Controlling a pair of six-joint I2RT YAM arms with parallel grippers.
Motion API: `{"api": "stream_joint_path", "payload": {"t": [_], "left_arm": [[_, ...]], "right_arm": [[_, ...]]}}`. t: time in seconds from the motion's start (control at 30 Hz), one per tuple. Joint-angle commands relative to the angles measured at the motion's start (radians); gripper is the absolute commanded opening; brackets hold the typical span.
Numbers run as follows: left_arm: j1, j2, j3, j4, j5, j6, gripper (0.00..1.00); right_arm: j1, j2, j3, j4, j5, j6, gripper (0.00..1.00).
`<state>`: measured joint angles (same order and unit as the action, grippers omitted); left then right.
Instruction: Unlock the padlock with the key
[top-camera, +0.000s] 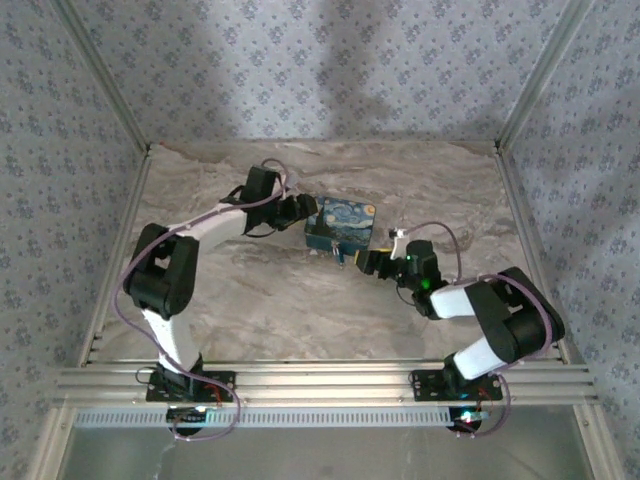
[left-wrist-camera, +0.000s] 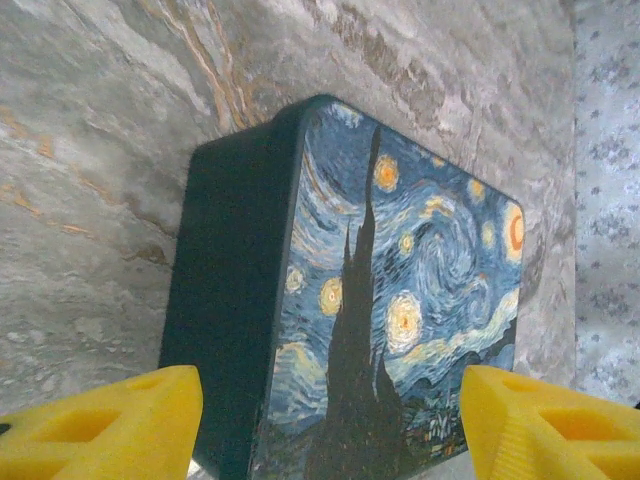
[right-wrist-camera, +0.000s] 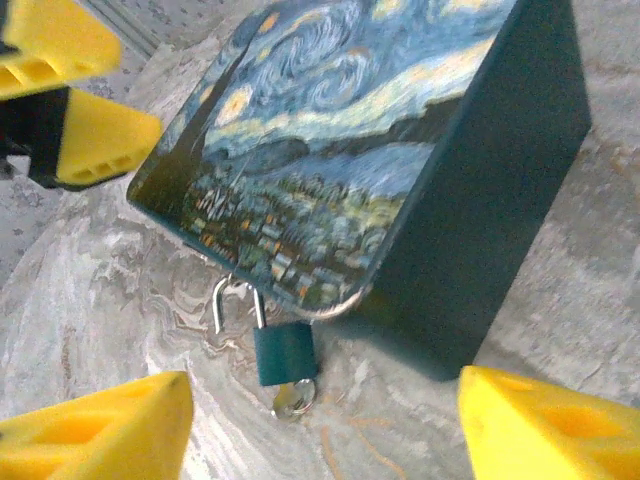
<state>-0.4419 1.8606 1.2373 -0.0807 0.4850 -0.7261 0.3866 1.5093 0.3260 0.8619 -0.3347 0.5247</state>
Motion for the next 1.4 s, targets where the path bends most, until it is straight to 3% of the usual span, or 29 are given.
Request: {"api": "stream_joint_path", "payload": {"t": [0.0, 0.17, 0.37, 0.73, 1.0, 1.2, 1.37], "left_arm": [[-0.013, 0.047, 0.038, -0.045, 0.07, 0.039, 0.66], [-0.024, 0.083, 0.033, -0.059, 0.068, 0.045, 0.58], [-0.038, 0.06, -0.022, -0.047, 0.05, 0.037, 0.47], [-0.082, -0.059, -0.189, 0.011, -0.013, -0.026, 0.46], [-0.073, -0.151, -0.231, 0.015, -0.074, -0.035, 0.54], [-0.063, -0.259, -0.214, -0.027, -0.12, 0.003, 0.58], [-0.065, -0.249, -0.133, -0.041, -0.038, 0.019, 0.56]], "right_arm": [[-0.027, -0.014, 0.053, -0.091, -0.062, 0.026, 0.77], [-0.067, 0.034, 0.132, -0.153, -0.106, 0.036, 0.82], [-0.094, 0.133, 0.272, -0.224, -0.187, 0.038, 0.8], [-0.091, 0.267, 0.477, -0.314, -0.289, -0.044, 0.79], [-0.158, 0.126, 0.377, -0.369, -0.163, -0.087, 0.83], [-0.18, -0.02, 0.301, -0.423, -0.257, -0.096, 0.83], [-0.096, -0.018, 0.267, -0.406, -0.324, -0.077, 0.82]]}}
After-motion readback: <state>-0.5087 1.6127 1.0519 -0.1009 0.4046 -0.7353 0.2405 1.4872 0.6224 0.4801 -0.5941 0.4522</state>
